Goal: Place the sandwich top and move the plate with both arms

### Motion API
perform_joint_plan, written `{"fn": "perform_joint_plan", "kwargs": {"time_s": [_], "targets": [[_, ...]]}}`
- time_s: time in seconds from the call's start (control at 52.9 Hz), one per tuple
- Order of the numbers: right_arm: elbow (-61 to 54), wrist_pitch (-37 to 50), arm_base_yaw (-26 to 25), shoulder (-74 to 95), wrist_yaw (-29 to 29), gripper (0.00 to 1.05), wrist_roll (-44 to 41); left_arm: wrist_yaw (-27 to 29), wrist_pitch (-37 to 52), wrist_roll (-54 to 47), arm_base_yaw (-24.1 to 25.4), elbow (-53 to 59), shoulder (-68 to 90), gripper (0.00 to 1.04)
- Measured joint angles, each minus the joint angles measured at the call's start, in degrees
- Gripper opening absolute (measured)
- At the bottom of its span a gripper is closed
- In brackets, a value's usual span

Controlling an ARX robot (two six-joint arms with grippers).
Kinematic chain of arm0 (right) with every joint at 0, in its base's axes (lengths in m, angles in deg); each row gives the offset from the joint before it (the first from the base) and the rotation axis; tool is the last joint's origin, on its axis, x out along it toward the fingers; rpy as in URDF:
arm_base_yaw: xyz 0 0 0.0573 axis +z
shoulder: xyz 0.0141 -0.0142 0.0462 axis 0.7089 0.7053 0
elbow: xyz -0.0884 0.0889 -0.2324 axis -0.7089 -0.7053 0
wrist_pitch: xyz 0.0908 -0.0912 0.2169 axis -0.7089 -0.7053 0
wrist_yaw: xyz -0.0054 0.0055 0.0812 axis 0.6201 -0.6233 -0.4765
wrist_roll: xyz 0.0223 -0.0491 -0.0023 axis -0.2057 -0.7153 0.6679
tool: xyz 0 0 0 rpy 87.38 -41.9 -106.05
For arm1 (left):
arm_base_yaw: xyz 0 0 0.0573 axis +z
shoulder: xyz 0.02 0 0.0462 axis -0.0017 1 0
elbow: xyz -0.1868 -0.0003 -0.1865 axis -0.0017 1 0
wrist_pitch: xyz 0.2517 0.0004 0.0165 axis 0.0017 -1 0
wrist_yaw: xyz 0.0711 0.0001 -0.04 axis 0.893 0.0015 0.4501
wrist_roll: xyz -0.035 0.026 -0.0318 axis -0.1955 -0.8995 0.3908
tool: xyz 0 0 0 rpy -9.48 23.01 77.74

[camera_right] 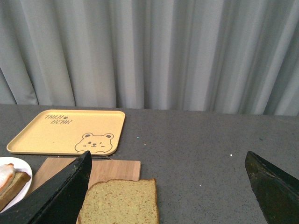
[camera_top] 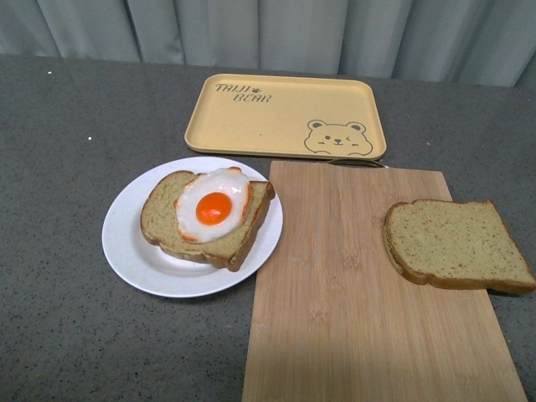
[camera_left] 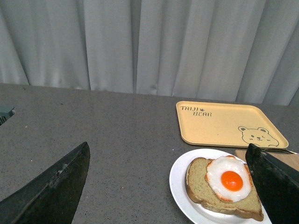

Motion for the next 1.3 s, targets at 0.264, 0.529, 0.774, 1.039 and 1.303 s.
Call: {"fn": "perform_joint_plan", "kwargs": {"time_s": [0.264, 0.529, 0.774, 1.039, 1.303], "targets": [[0.00, 0.00, 0.00, 0.00, 0.00, 0.95, 0.00, 0.00, 0.00, 0.00, 0.00, 0.00, 0.00, 0.98], [1.77, -2.05, 2.69, 5.86, 14.19, 0.95, -7.28, 0.04, 0.00, 0.00, -0.02, 0.00, 0.00, 0.98], [6.54, 13.40, -8.39, 35.95, 2.03, 0.95, -7.91, 0.00, 0.00, -0.02, 0.00, 0.00, -0.07, 0.98], [20.04, 15.02, -17.92, 70.58, -16.68, 0.95, -2.19, 0.02, 0.00, 0.00, 0.00, 0.00, -0.07, 0.98], [34.91, 4.55, -22.10, 94.82, -33.44, 0.95, 0.46, 0.02, 0.00, 0.00, 0.00, 0.00, -0.07, 0.98]]}}
